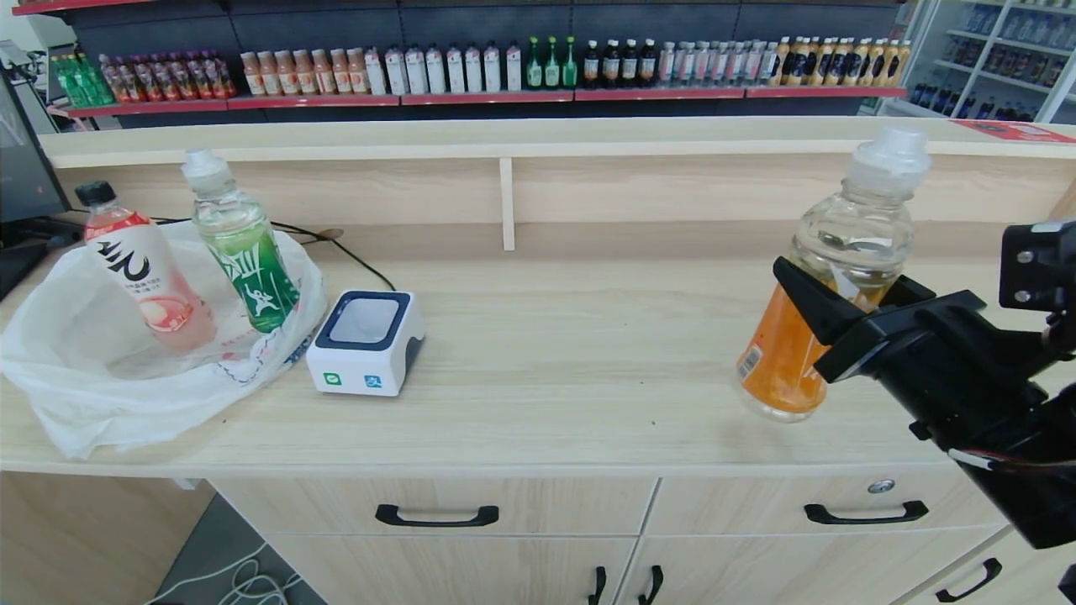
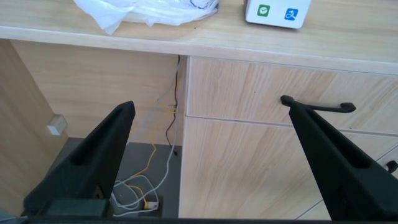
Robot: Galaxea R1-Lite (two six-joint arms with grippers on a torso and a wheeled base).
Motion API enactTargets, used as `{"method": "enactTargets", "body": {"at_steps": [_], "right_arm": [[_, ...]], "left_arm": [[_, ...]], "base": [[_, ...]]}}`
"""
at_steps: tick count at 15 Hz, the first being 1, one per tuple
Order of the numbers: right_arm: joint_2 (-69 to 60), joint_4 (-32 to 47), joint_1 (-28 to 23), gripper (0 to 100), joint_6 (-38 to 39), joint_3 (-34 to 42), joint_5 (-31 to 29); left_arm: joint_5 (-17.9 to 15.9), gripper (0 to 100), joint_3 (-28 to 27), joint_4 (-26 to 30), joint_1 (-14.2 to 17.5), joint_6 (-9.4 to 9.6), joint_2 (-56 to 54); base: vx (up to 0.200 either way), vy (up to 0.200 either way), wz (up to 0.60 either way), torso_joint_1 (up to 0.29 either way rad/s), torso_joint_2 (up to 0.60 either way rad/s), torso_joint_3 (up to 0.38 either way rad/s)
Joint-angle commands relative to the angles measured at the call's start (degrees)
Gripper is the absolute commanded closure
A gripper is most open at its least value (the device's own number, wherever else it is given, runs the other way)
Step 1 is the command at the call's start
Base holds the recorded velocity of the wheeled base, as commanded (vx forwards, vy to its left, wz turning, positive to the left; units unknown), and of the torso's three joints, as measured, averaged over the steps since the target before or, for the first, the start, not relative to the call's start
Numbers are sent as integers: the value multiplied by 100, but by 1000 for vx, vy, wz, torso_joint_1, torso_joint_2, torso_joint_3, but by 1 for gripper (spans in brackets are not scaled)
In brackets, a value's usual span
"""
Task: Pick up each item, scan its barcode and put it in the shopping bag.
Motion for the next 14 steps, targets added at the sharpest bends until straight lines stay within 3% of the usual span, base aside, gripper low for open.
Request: {"method": "enactTargets", "body": {"at_steps": [1, 14], "right_arm": [[132, -12, 1, 100, 14, -147, -2], [141, -12, -26, 100, 66, -358, -19]], "left_arm": [[2, 0, -1, -1, 1, 1, 0], [2, 0, 7, -1, 1, -16, 0]], "base": [[0, 200, 0, -12, 2, 7], [0, 200, 0, 4, 2, 1]]}}
